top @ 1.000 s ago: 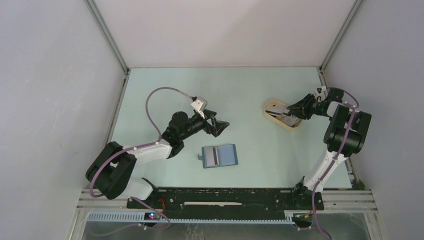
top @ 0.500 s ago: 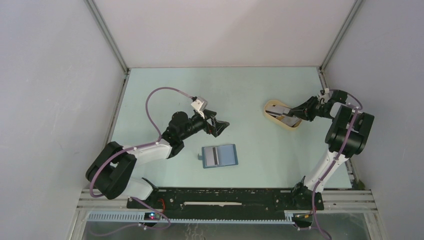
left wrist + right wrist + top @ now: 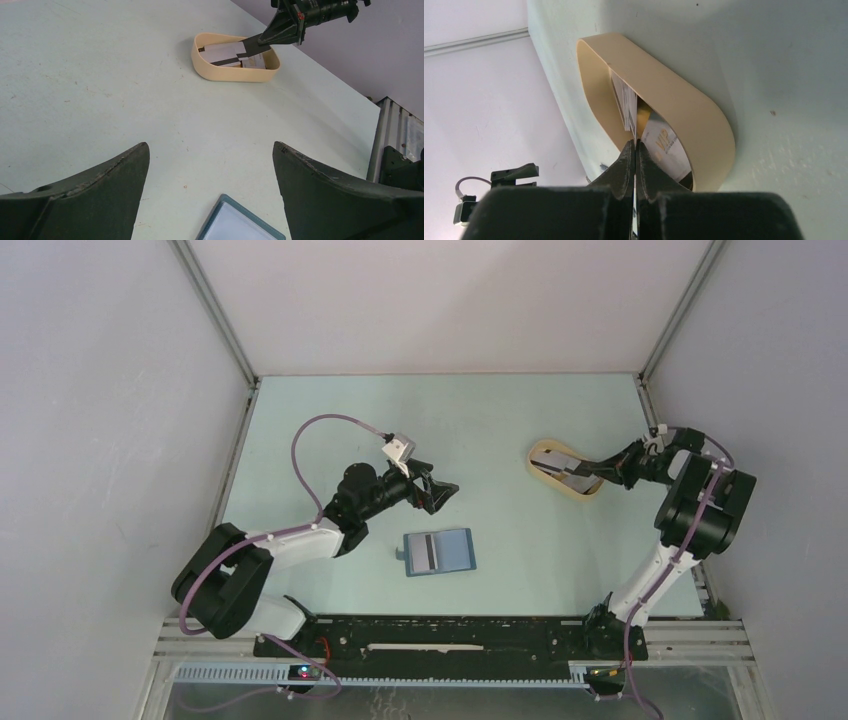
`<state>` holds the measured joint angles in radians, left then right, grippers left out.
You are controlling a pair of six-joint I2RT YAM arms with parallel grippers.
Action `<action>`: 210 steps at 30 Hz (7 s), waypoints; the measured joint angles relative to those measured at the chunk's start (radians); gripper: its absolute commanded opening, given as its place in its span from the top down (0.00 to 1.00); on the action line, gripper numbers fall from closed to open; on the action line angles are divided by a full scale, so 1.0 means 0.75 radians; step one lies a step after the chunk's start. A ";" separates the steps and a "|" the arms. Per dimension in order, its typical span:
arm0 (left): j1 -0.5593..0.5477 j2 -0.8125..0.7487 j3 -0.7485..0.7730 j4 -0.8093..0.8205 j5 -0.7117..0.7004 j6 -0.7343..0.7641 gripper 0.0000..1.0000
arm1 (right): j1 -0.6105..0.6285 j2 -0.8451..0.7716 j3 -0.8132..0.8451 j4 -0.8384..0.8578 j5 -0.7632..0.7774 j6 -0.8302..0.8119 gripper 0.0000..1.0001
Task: Put the credit cards into the card holder
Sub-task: Pick up the credit card from the storage box, then insert the credit card into the card holder.
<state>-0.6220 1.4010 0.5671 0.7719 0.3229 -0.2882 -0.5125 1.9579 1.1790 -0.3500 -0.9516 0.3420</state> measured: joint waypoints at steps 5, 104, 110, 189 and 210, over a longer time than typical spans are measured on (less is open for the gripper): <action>0.000 0.000 0.000 -0.007 0.000 0.000 0.03 | -0.035 -0.053 -0.011 -0.055 0.005 -0.045 1.00; -0.157 0.249 0.224 -0.244 0.777 0.043 0.52 | 0.915 -0.642 0.020 -1.113 -0.203 -1.677 1.00; -0.157 0.249 0.224 -0.232 0.797 0.035 0.55 | 0.922 -0.635 0.020 -1.112 -0.199 -1.672 1.00; -0.215 -0.558 -0.460 -0.613 -0.308 -0.831 1.00 | 1.457 -0.285 -0.061 -0.463 0.354 -1.047 0.63; -0.321 -0.526 -0.478 -0.675 -0.464 -0.935 1.00 | 1.484 -0.084 0.037 -0.495 0.345 -0.896 0.74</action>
<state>-0.8631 1.0065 0.2089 0.2657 -0.0250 -0.9894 0.6003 1.8950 1.2068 -0.7212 -0.6926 -0.3298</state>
